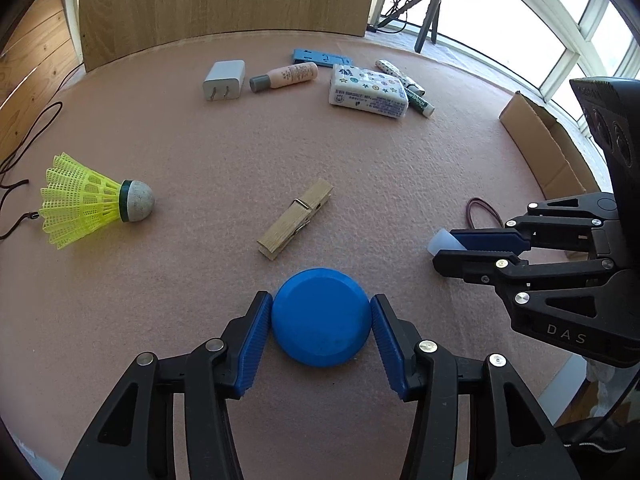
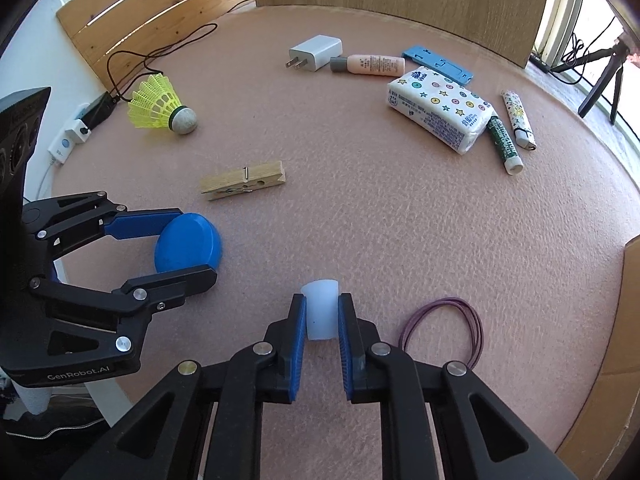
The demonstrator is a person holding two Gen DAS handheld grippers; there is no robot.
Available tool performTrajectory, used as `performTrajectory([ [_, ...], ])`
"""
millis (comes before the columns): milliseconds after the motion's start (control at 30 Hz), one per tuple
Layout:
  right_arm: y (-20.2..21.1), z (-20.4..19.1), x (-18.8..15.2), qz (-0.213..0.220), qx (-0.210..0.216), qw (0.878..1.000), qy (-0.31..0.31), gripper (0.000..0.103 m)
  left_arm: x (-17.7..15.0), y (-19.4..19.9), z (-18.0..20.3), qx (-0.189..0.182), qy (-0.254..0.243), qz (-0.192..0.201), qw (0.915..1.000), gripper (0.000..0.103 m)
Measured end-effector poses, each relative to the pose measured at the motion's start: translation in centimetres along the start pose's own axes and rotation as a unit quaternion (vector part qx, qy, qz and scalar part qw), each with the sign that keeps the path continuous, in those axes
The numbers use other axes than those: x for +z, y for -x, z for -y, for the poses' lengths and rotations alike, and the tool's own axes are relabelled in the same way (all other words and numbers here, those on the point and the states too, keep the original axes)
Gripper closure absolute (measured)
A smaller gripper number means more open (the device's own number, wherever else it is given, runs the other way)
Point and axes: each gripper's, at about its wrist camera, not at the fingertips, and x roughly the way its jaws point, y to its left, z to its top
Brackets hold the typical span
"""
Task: Organize objects
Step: 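Grasp the blue lid with the left gripper while the right gripper grasps the white cylinder, then carry the blue lid and white cylinder into the box and open both grippers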
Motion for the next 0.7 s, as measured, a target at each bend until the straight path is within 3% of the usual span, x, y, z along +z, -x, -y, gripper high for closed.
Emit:
performTrajectory([
  [300, 3.9, 2.3, -0.5, 0.043, 0.011, 0.998, -0.046, 0.089, 1.9, 1.4, 2.6, -0.016, -0.017, 0.019, 0.9995, 0.049],
  [700, 11.3, 9.3, -4.1, 0.113, -0.04, 0.984, -0.128, 0.09, 6.9, 1.3, 10.2, -0.055, -0.072, 0.046, 0.9948, 0.049],
])
